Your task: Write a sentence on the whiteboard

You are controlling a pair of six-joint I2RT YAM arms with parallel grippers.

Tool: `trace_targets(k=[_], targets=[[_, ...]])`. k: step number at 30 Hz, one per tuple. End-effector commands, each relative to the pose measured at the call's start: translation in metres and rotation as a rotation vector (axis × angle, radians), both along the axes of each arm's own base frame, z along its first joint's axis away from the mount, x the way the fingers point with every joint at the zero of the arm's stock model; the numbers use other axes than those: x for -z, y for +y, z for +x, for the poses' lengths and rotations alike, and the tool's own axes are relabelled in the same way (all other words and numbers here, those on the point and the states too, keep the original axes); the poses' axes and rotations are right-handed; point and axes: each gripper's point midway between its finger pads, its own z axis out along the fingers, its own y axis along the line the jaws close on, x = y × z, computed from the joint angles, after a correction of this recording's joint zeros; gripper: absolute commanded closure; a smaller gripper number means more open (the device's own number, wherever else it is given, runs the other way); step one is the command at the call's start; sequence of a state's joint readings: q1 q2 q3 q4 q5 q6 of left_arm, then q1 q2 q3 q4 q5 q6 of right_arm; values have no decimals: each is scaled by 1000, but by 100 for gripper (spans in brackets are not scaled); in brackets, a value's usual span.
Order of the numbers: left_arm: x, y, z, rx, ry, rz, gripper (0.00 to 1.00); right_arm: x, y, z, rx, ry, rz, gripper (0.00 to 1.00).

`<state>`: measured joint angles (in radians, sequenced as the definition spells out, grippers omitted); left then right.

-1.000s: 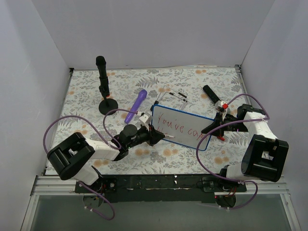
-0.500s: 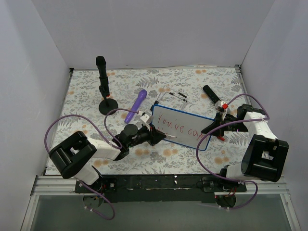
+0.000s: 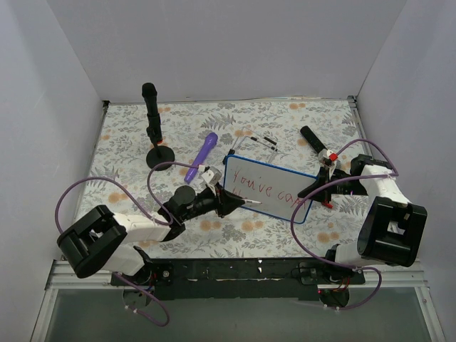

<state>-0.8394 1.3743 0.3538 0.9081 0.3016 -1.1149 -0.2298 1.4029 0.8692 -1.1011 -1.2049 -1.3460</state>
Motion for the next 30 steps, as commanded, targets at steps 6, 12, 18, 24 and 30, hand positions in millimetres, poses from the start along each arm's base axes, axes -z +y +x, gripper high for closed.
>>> trace_targets(k=[6, 12, 18, 24, 30], targets=[[-14, 15, -15, 10, -27, -19, 100, 4, -1, -6, -23, 2, -29, 99], [-17, 19, -16, 4, -30, -25, 100, 3, 0, -7, -29, -1, -31, 99], [-21, 18, -17, 7, -37, -35, 100, 4, -1, -7, -27, -4, -37, 99], [-22, 19, -15, 1, -59, -30, 100, 5, -1, -5, -20, 7, -41, 99], [-22, 16, -5, -30, -86, -22, 100, 6, 2, -6, -34, 9, -40, 99]])
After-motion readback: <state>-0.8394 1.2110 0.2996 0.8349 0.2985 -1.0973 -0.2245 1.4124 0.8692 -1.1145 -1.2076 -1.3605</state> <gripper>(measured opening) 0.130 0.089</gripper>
